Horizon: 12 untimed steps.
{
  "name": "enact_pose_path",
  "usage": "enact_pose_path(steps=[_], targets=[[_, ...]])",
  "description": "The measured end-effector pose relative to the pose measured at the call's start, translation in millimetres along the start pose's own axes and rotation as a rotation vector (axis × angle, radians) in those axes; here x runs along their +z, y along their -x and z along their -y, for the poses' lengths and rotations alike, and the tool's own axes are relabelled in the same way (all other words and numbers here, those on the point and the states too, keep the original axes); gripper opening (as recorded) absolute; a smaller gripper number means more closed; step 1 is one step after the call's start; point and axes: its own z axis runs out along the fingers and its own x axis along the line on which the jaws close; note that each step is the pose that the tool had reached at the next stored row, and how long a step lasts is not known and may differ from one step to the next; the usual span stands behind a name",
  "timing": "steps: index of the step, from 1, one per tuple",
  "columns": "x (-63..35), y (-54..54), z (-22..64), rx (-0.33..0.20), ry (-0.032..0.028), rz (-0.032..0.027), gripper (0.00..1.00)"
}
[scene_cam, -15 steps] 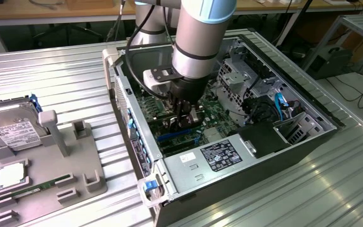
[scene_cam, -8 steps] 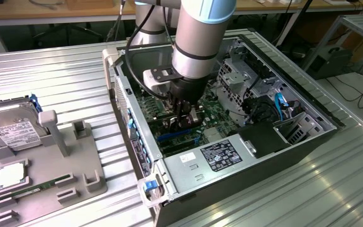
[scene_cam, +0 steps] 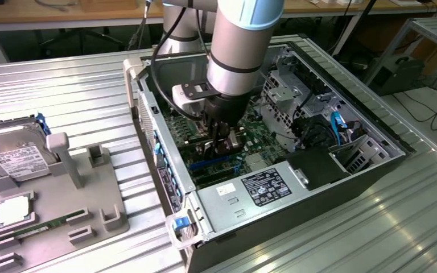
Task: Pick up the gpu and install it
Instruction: 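Insert the gpu into the slot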
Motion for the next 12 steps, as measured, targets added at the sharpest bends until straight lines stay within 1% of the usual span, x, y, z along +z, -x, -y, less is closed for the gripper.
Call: enact_pose_path(steps=[7, 12], targets=[[3.1, 0.0, 0.0, 0.000, 0.0005, 0.0000, 0.28], [3.4, 0.9, -0.6, 0.000, 0.0005, 0.0000, 0.28]])
